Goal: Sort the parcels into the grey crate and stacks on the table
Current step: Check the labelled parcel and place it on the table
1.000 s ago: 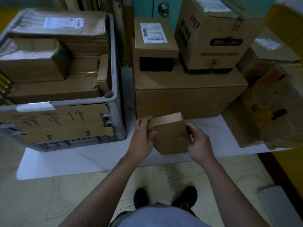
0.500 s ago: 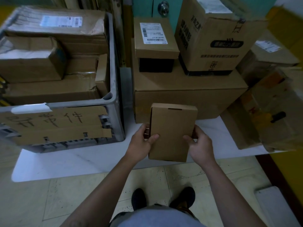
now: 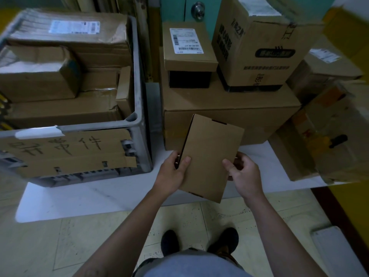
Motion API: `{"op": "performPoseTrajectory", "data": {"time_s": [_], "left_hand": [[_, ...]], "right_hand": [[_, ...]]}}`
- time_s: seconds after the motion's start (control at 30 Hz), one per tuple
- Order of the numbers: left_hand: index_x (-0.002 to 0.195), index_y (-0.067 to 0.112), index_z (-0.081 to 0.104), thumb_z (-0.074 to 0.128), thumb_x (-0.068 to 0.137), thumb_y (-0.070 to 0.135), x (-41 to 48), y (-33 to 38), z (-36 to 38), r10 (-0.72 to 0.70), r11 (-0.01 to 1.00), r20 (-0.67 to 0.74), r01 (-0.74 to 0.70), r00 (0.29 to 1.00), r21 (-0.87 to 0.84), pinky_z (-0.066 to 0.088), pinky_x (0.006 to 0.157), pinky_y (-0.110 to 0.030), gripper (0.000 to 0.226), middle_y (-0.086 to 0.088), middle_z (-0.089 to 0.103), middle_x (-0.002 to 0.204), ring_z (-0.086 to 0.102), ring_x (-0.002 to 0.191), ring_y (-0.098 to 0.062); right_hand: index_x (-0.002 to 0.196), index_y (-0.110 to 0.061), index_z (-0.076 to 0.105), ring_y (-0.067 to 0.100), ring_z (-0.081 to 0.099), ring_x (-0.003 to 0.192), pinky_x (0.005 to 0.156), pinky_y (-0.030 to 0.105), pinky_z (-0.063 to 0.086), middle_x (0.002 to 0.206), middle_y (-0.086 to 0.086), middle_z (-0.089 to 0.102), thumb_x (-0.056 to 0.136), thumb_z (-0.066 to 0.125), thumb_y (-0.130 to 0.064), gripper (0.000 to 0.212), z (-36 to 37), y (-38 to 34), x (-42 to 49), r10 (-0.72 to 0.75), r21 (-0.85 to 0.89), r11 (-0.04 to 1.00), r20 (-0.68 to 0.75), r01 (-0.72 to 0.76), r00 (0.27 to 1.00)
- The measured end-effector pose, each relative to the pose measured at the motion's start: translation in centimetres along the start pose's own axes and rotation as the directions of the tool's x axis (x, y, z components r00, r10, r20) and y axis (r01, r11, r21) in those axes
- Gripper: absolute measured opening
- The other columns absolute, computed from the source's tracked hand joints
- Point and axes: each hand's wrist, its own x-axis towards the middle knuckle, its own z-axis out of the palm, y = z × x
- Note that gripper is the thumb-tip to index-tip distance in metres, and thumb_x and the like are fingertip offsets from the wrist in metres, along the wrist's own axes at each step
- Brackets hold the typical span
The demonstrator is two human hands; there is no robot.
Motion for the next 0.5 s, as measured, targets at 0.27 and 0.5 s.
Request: {"op": "performPoseTrajectory", "data": {"time_s": [0.27,0.5], "left_hand": [[0.110,0.035,0.060,0.057,0.099,0.040,-0.13,0.20,0.12,-0.033,0.999,0.002,0.033,0.999,-0.027,0.055,0.087,-0.027,0.012,0.010,0.069,0.111,0.066,0.103,-0.008],[0.138,0.031,0.046,0.065,0.095,0.030,-0.62,0.73,-0.37,-0.070,0.982,0.099,0.086,0.993,-0.167,0.057,0.085,-0.027,0.047,-0.004,0.076,0.099,0.072,0.093,-0.010]], "right_hand": [[0.112,-0.032,0.060,0.013,0.067,0.100,0.092,0.048,0.056,0.105,-0.009,0.070,0.090,0.068,-0.029,0.023,-0.26,0.16,-0.35,0.048,0.095,0.994,-0.001,-0.047,0.999],[0.110,-0.032,0.060,0.015,0.063,0.108,0.086,0.034,0.054,0.117,-0.004,0.065,0.089,0.067,-0.005,0.035,-0.57,0.13,-0.31,0.047,0.290,0.957,-0.046,-0.032,0.998]]}}
